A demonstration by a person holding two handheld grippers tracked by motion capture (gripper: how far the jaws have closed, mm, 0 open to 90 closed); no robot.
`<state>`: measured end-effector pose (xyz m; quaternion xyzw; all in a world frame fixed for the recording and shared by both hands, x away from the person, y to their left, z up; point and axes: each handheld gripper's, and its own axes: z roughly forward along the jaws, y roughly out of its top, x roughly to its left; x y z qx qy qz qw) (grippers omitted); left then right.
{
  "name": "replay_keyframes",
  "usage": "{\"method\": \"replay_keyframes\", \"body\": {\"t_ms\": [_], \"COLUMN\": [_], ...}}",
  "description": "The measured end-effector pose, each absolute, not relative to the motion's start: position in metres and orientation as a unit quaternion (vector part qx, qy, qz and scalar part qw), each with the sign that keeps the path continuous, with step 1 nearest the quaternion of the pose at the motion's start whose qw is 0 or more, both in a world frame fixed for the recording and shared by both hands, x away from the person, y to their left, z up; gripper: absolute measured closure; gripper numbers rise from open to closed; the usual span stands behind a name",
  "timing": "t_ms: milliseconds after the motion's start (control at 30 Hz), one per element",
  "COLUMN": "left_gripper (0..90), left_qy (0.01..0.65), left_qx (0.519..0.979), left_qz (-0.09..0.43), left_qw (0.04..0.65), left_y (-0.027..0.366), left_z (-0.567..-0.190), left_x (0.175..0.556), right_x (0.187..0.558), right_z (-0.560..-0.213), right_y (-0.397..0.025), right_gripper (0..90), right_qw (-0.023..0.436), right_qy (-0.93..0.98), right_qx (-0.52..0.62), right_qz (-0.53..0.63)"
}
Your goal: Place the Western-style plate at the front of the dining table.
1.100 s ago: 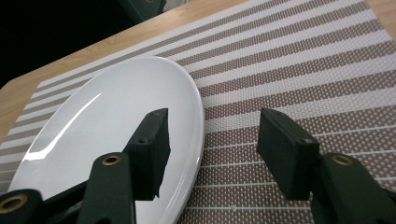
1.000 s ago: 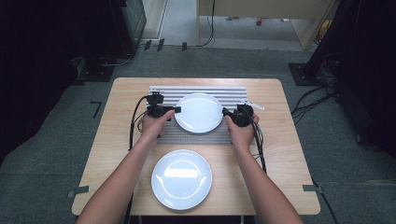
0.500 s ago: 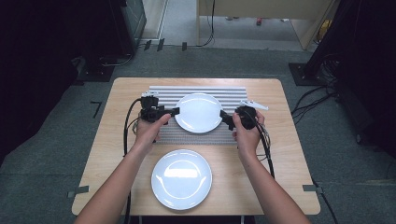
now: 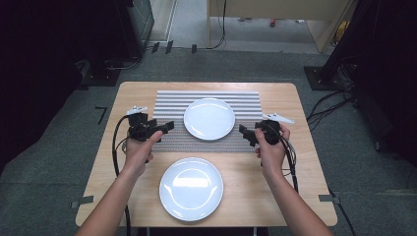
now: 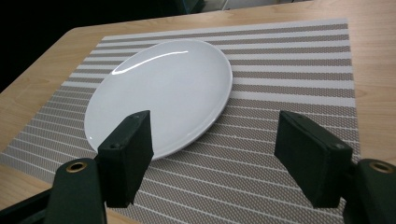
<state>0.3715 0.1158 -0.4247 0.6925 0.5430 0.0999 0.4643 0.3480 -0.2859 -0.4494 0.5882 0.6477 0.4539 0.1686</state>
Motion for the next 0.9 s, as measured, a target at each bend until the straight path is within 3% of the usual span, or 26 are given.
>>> {"method": "replay_keyframes", "body": {"t_ms": [367,900], "left_gripper": [16.3,14.8], "left_qy": [0.549,0.547], "left_qx": [0.694,0.712], "left_qz": [0.112,0.151], "left_qw": [0.452,0.413], "left_y": [0.150,0.194], "left_z": [-0.436,-0.463], "left_x": [0.333,0.263], "right_x": [0.314,0.242], "right_z": [-0.457,-0.500], "right_y": [-0.308,-0.344], "right_gripper": [26.9,26.0], "right_qw": [0.171,0.174], "right_qy": [0.649,0.647], "right_qx": [0.586,0.601], "right_qz": [0.455,0.436]}}
